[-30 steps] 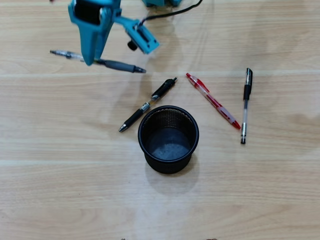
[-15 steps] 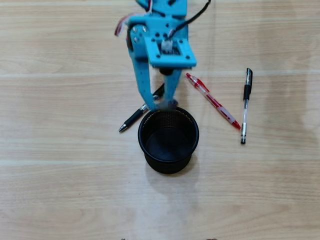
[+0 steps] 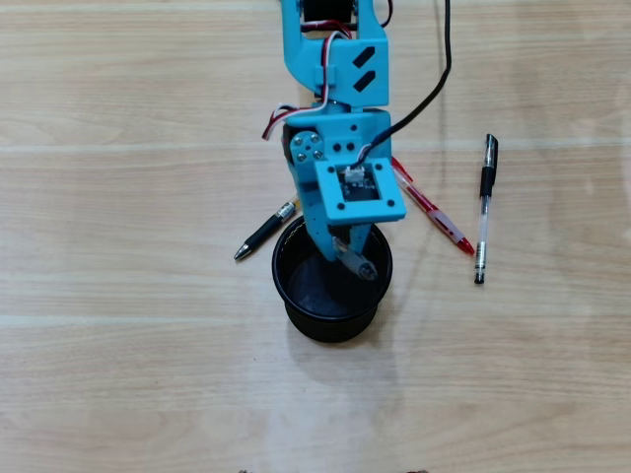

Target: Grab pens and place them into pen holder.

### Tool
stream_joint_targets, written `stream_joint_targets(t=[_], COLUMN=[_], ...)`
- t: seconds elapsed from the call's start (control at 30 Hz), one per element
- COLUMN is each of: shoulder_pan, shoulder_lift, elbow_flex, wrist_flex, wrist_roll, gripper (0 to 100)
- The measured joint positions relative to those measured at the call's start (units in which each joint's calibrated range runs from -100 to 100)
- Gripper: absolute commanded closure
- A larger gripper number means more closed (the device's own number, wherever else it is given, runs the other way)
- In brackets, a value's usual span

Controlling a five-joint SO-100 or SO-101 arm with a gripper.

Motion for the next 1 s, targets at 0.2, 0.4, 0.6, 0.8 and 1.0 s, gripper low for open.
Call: stream_joint_targets(t=[0.2, 0.4, 0.6, 0.8, 1.0], shoulder_pan=[0.3, 0.1, 0.2, 3.1, 10.1], shoulder_lift=[0.0, 0.0, -0.7, -11.1, -23.3], elbow_flex=[0.5, 0.5, 0.5, 1.2, 1.2], wrist_flex=[-0.1, -0.1, -0.1, 5.3, 26.4], wrist_roll=[0.0, 0.0, 0.1, 8.0, 21.8], gripper=[79, 84, 88, 88, 88])
